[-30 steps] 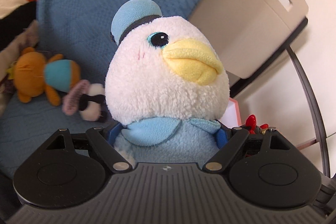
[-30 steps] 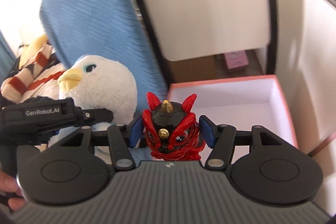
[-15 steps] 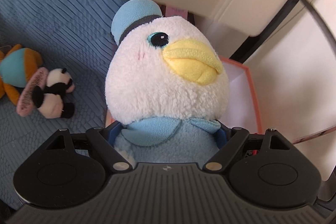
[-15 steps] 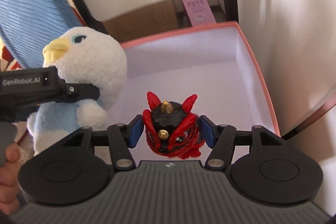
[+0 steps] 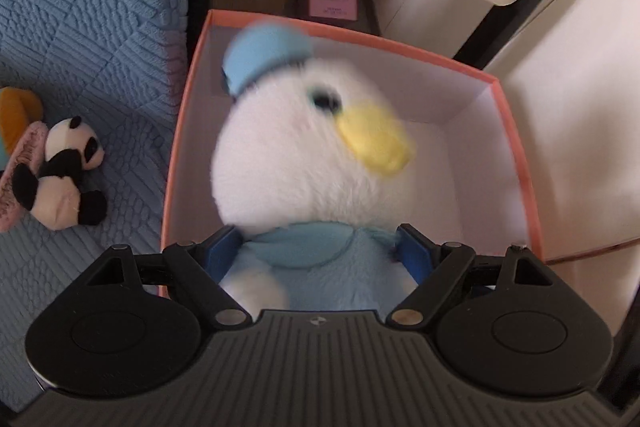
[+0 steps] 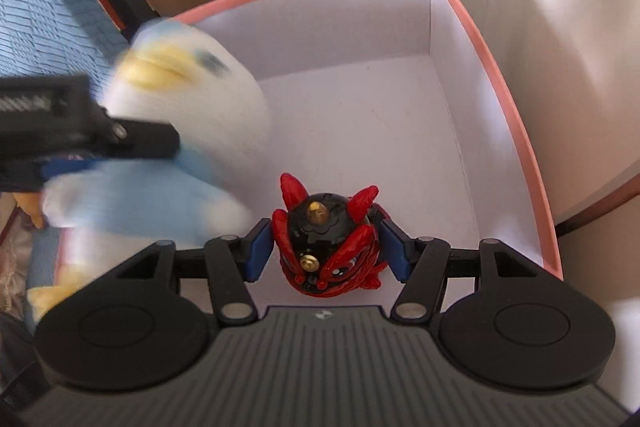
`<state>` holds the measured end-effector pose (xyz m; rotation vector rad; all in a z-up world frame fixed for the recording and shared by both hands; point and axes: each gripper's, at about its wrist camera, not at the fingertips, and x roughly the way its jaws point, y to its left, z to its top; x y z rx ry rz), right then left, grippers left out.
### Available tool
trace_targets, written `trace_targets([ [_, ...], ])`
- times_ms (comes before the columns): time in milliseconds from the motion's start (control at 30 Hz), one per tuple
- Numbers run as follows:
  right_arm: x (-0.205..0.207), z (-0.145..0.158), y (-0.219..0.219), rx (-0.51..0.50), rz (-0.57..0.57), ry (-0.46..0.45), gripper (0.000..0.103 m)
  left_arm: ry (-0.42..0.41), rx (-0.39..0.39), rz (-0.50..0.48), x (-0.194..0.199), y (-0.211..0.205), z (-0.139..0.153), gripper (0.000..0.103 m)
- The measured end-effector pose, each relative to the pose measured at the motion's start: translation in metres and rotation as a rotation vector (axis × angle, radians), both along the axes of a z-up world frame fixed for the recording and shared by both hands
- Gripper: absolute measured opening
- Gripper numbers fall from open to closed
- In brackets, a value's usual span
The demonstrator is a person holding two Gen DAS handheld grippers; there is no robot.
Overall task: Organize objects
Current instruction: 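Carry duck plush into pink box with left tool while right tool carries red figure in, then open left tool releasing duck plush while right tool releases red figure in box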
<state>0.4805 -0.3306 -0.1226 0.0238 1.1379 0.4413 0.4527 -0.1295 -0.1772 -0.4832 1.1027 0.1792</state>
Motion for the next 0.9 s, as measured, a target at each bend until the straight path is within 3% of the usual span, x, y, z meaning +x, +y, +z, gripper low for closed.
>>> trace_targets([
  [167, 0.000, 0.003, 0.000, -0.003, -0.003, -0.014, 0.061, -0.021, 0.008, -0.020, -0.018, 0.004, 0.019, 0.088],
  [300, -0.004, 0.017, 0.000, -0.003, -0.014, -0.028, 0.063, -0.039, 0.038, -0.027, -0.043, 0.001, 0.053, 0.088],
  [567, -0.044, 0.064, -0.020, 0.034, -0.037, -0.069, 0.063, -0.082, 0.097, -0.045, -0.098, -0.005, 0.104, 0.088],
  [900, -0.102, 0.132, -0.020, 0.080, -0.063, -0.141, 0.063, -0.114, 0.071, -0.028, -0.173, 0.012, 0.133, 0.088],
])
